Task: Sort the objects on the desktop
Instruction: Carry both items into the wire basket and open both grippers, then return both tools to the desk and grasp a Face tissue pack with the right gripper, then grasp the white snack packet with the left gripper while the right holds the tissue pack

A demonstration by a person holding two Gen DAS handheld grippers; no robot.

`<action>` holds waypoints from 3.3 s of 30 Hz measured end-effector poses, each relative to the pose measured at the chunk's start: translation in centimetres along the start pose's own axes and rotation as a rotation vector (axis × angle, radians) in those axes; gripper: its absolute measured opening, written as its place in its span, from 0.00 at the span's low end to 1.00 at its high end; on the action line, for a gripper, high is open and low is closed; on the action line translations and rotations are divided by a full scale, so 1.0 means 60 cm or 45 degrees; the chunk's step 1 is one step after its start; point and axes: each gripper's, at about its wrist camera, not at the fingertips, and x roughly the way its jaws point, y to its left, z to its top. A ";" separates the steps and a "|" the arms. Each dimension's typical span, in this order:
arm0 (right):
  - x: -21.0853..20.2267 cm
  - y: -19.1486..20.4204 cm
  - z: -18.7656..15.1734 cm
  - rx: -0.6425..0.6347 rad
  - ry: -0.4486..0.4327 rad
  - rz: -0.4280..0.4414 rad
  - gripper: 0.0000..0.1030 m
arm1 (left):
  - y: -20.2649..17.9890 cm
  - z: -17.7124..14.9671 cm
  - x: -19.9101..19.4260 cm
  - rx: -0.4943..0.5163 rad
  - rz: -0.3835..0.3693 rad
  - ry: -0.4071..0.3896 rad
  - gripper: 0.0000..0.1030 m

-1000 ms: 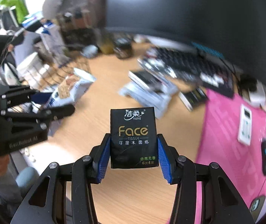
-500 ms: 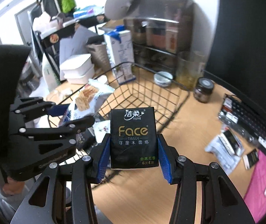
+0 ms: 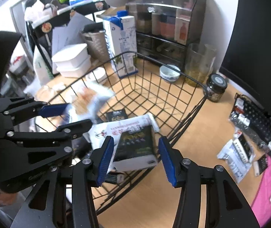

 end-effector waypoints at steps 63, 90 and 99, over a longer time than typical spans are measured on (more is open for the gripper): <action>0.058 -0.433 -0.114 0.250 0.181 -0.220 0.46 | -0.386 0.013 0.190 0.338 -0.283 0.310 0.67; -0.070 -0.347 -0.292 0.462 0.123 -0.188 0.46 | -0.362 -0.016 0.136 0.337 -0.261 0.285 0.67; -0.087 -0.357 -0.319 0.480 0.116 -0.153 0.46 | -0.433 -0.019 0.132 0.311 -0.400 0.331 0.73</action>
